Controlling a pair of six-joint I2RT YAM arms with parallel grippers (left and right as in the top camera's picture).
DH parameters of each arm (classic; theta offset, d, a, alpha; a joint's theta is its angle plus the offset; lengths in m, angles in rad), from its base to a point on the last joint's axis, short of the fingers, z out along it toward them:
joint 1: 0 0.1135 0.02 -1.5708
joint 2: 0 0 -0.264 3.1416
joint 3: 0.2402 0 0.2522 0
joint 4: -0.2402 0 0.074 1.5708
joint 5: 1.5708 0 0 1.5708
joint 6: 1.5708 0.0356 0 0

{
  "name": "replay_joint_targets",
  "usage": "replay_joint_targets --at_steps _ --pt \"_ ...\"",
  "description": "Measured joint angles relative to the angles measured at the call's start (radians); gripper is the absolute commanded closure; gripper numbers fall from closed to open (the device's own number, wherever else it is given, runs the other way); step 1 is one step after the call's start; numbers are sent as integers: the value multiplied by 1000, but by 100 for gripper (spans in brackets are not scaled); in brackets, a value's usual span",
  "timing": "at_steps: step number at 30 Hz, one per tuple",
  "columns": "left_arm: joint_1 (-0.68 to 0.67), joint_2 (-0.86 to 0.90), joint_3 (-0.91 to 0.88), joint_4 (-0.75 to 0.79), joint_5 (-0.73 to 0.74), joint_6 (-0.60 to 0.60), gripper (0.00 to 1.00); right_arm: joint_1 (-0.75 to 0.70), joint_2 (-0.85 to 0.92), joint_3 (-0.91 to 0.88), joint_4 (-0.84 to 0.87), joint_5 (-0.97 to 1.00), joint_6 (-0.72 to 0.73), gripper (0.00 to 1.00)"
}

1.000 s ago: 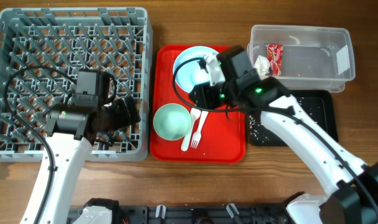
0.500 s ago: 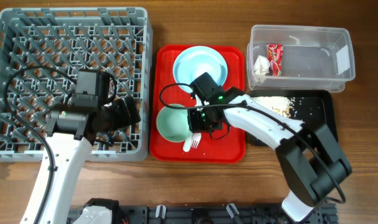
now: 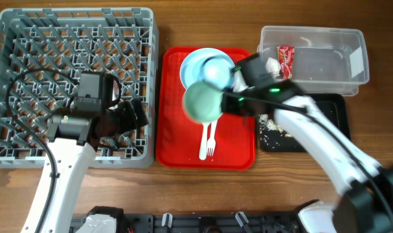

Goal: Sort waste into correct bins and load items into the dishwasher rack
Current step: 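Lift the green saucer with the right gripper toward the left gripper, then take the green saucer with the left gripper and lower it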

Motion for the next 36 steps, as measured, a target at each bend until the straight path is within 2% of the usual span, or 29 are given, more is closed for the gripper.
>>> replay_joint_targets --at_steps 3,5,6,9,12,18,22,24,29,32,36 --pt "0 0 -1 102 171 19 0 -131 -79 10 0 -87 -11 96" --pt "-11 10 -5 233 381 36 0 -176 -77 10 -2 -171 -24 96" --pt "-22 16 -3 274 439 43 0 -190 -77 10 -1 -207 -29 96" --pt "-56 31 -3 326 566 53 0 -219 -77 10 -2 -303 -50 96" --pt "-61 33 -3 325 623 57 0 -224 -77 10 -2 -345 -57 96" --pt "-61 35 -3 326 653 58 0 -224 -77 10 -9 -364 -58 96" --pt "-61 36 -3 320 648 58 0 -199 -77 10 -115 -269 -61 96" --pt "-61 37 -3 296 613 60 0 -149 -75 10 -167 -182 -65 96" --pt "-85 60 -3 249 518 62 0 16 -33 4 -164 -51 -63 96" --pt "-121 84 -3 240 470 64 0 105 52 -11 -158 0 -41 96" --pt "-182 109 -3 228 356 64 0 153 159 -14 -105 35 -10 96"
